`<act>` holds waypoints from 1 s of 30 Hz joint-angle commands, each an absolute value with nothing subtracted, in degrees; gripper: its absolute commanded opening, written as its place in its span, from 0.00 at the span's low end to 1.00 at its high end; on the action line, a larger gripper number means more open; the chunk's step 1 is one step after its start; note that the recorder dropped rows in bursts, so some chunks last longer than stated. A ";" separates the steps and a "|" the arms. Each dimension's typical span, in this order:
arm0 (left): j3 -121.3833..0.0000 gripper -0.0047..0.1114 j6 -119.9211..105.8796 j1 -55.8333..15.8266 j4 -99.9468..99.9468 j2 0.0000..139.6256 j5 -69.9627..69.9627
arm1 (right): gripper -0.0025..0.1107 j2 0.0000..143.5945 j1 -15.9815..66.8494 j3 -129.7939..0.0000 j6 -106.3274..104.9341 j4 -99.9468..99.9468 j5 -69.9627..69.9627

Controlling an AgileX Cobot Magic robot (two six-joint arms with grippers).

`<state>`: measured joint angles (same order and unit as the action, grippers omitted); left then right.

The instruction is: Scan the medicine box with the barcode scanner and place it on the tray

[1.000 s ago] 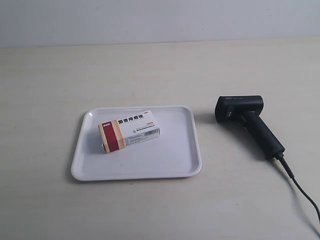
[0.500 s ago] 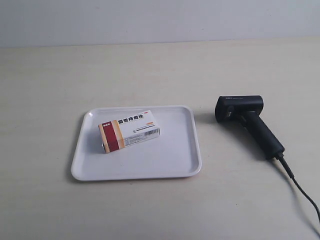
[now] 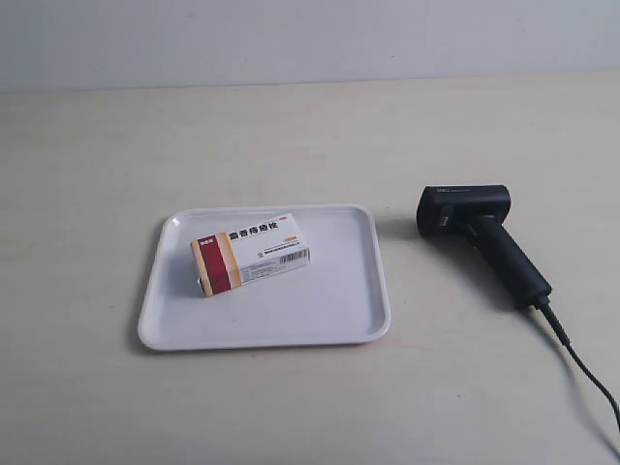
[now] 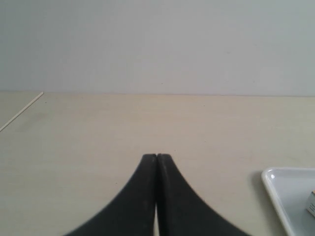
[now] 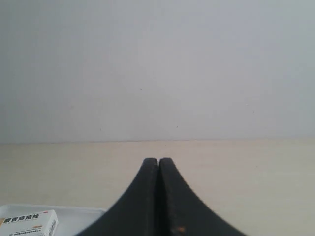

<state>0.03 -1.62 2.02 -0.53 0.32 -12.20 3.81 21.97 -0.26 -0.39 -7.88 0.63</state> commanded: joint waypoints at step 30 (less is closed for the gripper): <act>0.00 0.05 -1.75 2.11 -0.71 0.00 -12.28 | 0.02 0.00 9.35 0.00 0.00 -6.67 6.30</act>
<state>0.03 -1.62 2.02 -0.53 0.32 -12.30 0.40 9.69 -0.26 0.00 -6.93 5.89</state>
